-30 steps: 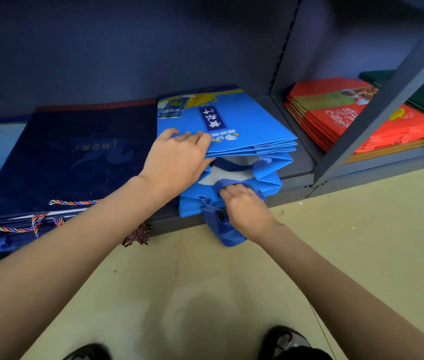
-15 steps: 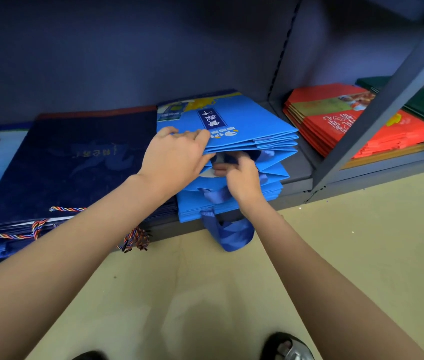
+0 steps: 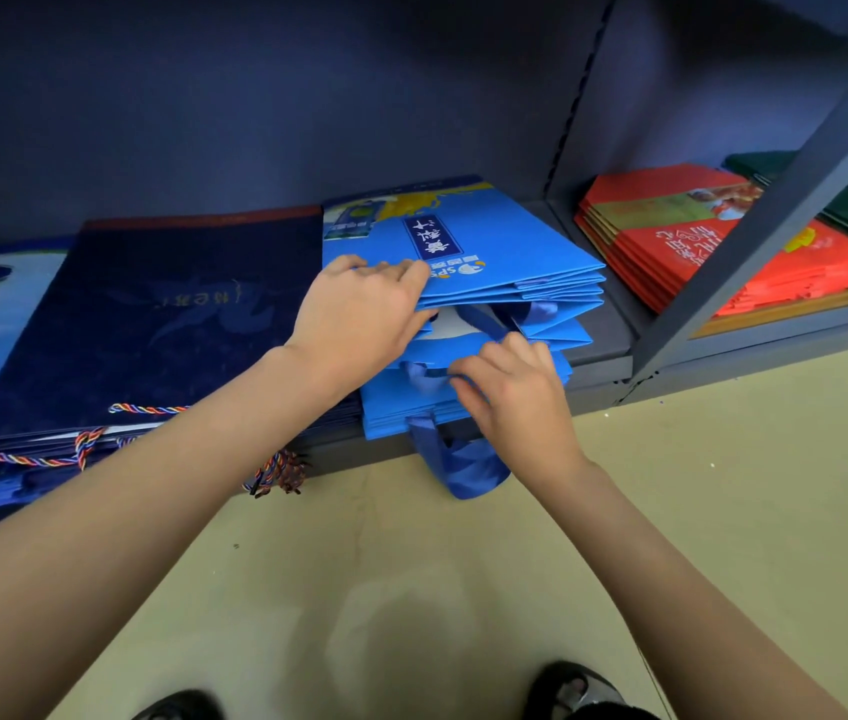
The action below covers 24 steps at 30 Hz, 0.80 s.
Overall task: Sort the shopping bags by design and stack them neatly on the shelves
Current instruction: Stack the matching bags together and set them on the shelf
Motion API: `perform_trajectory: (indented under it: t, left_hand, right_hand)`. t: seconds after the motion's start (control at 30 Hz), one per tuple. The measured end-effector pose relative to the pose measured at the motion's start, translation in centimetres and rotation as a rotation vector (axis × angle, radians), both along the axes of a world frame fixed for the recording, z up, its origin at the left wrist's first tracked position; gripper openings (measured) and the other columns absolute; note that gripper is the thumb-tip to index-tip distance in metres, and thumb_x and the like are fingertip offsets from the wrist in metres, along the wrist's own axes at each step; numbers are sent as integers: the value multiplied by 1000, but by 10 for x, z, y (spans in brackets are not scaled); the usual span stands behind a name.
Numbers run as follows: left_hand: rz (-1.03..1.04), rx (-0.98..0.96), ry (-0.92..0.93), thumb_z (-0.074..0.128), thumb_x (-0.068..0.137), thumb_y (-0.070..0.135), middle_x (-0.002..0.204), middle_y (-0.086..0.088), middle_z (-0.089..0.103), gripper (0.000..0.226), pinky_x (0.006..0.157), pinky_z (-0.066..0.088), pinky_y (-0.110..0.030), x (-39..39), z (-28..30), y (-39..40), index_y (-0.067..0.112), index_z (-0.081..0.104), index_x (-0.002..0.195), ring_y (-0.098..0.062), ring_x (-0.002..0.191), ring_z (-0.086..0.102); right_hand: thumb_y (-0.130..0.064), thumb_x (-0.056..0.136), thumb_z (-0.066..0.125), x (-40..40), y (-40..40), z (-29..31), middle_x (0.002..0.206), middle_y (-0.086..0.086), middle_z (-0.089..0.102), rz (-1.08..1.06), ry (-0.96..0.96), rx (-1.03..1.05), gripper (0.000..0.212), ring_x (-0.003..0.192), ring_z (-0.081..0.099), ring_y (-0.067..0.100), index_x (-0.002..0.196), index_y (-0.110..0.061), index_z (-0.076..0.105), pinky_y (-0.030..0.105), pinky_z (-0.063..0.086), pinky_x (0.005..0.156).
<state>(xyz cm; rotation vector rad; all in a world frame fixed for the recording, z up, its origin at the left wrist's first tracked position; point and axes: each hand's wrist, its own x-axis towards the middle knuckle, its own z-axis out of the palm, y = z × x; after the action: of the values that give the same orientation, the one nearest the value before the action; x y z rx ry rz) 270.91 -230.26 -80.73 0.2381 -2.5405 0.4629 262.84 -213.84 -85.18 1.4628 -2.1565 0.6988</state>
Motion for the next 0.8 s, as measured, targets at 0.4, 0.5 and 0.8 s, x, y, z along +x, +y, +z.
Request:
perform_trajectory:
  t: [0.4, 0.5, 0.8]
  left_hand:
    - [-27, 44, -31, 72, 71, 42, 92, -11, 71, 45, 69, 53, -33, 12, -25, 9, 4, 65, 93, -25, 79, 69]
    - [4, 49, -76, 70, 72, 43, 104, -14, 70, 47, 72, 54, -35, 12, -32, 12, 3, 66, 98, -28, 89, 69]
    - [24, 44, -75, 75, 72, 41, 101, -14, 70, 48, 71, 53, -34, 5, -23, 13, 2, 65, 99, -29, 87, 69]
  right_hand:
    - [-17, 100, 33, 13, -35, -29, 148, 5, 31, -41, -482, 567, 44, 139, 22, 17, 143, -9, 27, 33, 5, 116]
    - [-4, 93, 41, 17, -28, -22, 141, 13, 39, -9, -459, 422, 46, 133, 31, 27, 138, -3, 34, 37, 15, 116]
    - [-4, 73, 30, 4, 49, -7, 117, 21, 60, -108, -293, 86, 52, 104, 43, 26, 115, 6, 58, 32, 38, 93]
